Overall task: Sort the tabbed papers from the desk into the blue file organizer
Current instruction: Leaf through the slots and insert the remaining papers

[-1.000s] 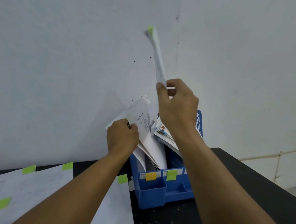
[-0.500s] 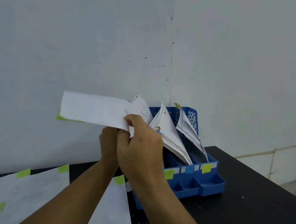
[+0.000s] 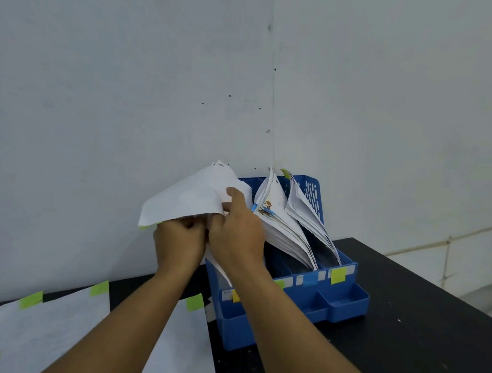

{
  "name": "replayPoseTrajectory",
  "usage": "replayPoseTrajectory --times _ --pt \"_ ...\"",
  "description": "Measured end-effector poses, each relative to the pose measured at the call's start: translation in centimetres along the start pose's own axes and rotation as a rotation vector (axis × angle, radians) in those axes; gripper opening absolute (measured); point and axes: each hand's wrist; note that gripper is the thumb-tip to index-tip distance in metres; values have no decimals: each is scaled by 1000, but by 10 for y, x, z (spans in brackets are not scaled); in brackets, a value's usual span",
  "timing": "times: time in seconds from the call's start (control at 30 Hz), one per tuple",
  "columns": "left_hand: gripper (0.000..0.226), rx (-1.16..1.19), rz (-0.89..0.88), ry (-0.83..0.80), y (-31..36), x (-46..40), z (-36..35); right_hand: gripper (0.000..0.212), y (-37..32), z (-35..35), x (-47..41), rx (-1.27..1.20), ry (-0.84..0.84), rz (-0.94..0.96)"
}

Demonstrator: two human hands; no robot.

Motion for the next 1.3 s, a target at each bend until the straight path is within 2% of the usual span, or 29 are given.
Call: replayPoseTrajectory --times 0.13,0.27,0.43,0.5,0.53,0.6,0.63,0.67,0.73,0.83,0.97,1.07,1.17,1.3 --pt "17 35 -37 3 -7 -7 -5 42 22 -6 7 -141 -10 30" --pt "13 89 101 -93 -13 -12 -12 31 35 -3 19 -353 -98 4" --pt "23 93 180 -205 -30 -21 -19 44 47 3 26 -439 -91 65" --pt "29 -130 69 -114 -34 -22 -20 48 53 6 25 -358 -149 26" --pt "32 -149 52 -103 -34 -21 -19 51 56 8 23 -291 -177 -4" --pt "15 -48 -15 -32 -25 -14 -14 55 65 12 20 -153 -225 -50" --pt "23 -24 -76 13 -18 -10 -12 56 69 13 18 -81 -246 -71" --pt "41 -35 -134 35 -17 -8 -11 54 72 14 17 -14 -259 -85" --pt "55 -3 -150 37 -12 -6 -8 43 78 14 14 96 -247 -113" --pt "59 16 -122 17 -11 -4 -11 24 80 16 6 188 -218 -249" --pt "62 -158 -254 16 -6 1 -11 32 74 22 -7 270 -284 -360" --pt "65 -344 -341 -34 -4 2 -15 40 66 26 -10 189 -317 -432" --pt "62 -474 -380 -52 -6 1 -16 30 61 38 2 277 -261 -326" --pt "59 -539 -383 -61 -10 0 -20 17 75 54 16 329 -6 -149"
Point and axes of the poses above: each hand's wrist, its own x-axis away from the middle knuckle, its own z-axis out of the back of the hand, y = z × x, and after that the axes turned 14 degrees about -x, right-handed
